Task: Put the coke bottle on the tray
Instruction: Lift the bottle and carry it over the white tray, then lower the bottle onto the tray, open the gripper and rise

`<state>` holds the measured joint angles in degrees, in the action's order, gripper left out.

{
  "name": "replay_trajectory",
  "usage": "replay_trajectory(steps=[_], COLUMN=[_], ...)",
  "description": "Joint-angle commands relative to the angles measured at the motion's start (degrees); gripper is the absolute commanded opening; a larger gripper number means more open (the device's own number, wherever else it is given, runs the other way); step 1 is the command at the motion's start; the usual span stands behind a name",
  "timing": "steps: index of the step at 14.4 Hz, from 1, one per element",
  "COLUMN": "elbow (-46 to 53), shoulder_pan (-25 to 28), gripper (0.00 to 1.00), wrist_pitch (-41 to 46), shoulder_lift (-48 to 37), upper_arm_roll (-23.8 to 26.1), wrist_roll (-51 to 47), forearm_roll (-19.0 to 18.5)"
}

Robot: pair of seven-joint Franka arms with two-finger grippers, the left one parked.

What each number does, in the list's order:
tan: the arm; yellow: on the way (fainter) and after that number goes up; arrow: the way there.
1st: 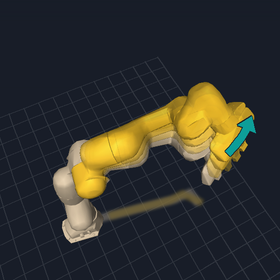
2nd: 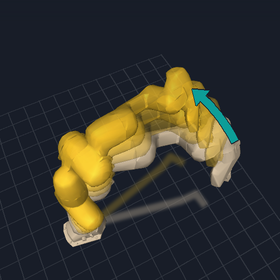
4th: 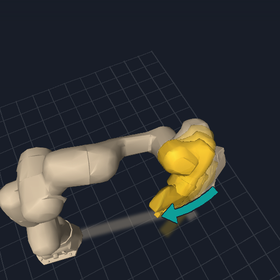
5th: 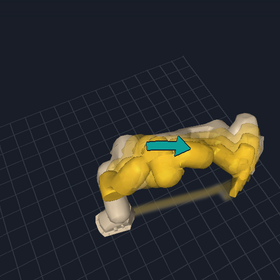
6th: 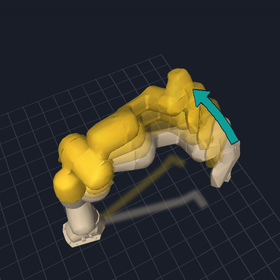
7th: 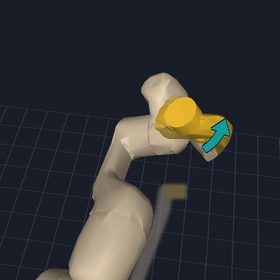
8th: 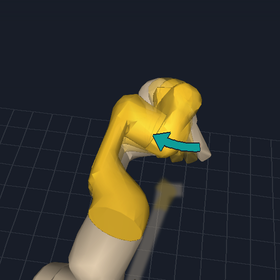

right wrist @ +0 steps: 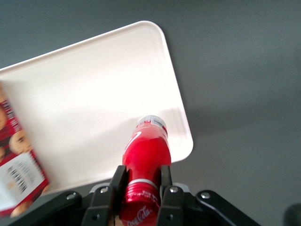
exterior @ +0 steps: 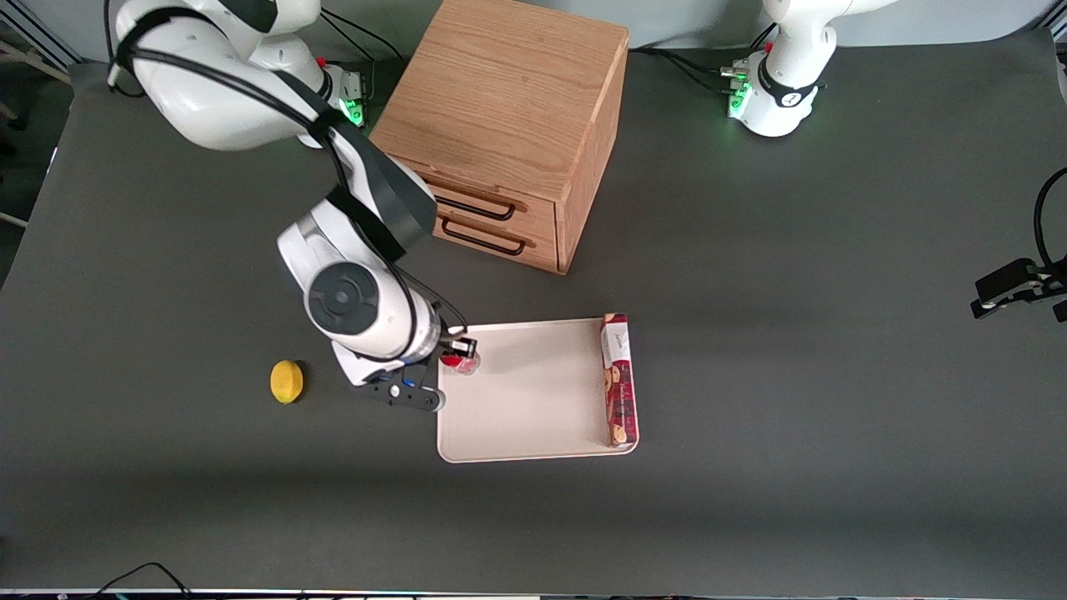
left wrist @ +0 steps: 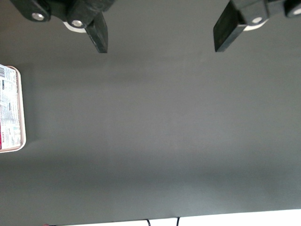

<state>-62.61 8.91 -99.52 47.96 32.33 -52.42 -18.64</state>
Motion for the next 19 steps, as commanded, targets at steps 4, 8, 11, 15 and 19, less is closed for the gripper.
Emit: replay_trajectory(steps=[4, 8, 11, 15, 19], elbow=[-3.7, 0.1, 0.1, -0.9, -12.9], shoulder_pan=[-0.6, -2.0, -8.2, -13.4, -14.1], gripper=[0.66, 1.0, 1.0, 1.0, 1.0], wrist_pitch=[-5.2, 3.5, 15.5, 31.8, 32.6], shoulder_lift=[1.0, -6.4, -18.6, -31.3, -46.0], upper_arm_roll=[0.9, 2.3, 4.6, 1.3, -17.4], wrist_roll=[-4.1, -0.9, 5.9, 20.5, 40.4], forearm_roll=[-5.0, -4.8, -0.3, 4.2, 14.4])
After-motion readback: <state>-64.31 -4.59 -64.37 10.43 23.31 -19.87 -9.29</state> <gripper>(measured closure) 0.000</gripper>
